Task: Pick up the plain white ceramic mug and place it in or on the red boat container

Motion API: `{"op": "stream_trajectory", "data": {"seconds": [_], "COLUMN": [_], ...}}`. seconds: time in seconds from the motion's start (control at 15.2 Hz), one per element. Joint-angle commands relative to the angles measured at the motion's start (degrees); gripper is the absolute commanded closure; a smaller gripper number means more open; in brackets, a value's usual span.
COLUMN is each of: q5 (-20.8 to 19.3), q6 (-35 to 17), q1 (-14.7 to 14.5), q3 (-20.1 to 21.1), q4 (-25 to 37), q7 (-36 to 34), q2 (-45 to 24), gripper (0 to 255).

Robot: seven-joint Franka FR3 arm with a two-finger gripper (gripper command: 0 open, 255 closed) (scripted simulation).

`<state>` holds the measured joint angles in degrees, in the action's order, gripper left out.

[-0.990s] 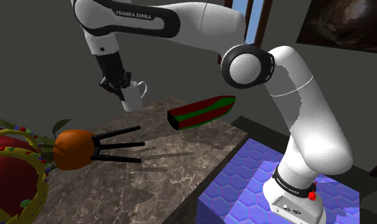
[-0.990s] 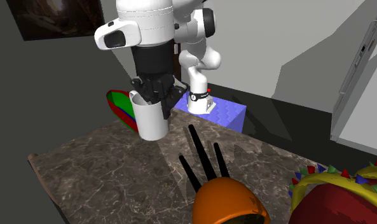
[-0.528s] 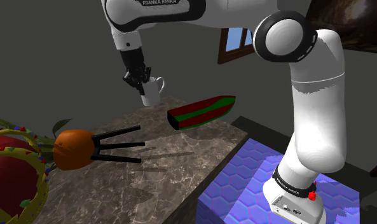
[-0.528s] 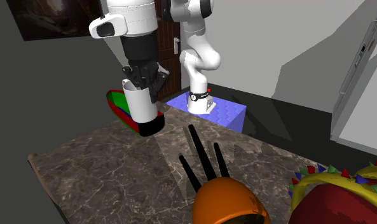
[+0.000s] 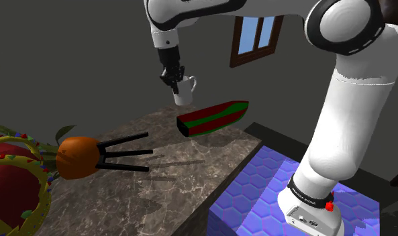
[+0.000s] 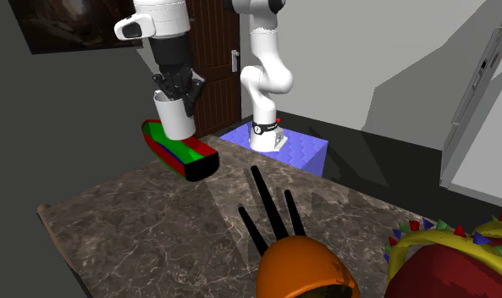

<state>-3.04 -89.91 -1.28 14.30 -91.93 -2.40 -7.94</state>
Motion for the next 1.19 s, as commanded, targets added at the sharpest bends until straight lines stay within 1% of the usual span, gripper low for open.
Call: {"op": "stream_trajectory", "data": {"seconds": [0.0, 0.46, 0.92, 0.99, 1.12], "q5": [0.4, 0.7, -0.8, -1.1, -1.1], "q6": [-1.1, -2.6, -3.2, -3.2, -4.8], "q1": [1.6, 6.2, 10.3, 10.8, 10.8], "q3": [-1.1, -5.5, -10.7, -11.4, -11.4], "q4": [-4.1, -14.0, -20.3, -20.9, -22.4], "q7": [2.7, 11.8, 21.0, 22.1, 22.0], "q2": [3.2, 12.1, 18.4, 19.0, 19.0], "gripper": [255, 255, 255, 255, 255]}}
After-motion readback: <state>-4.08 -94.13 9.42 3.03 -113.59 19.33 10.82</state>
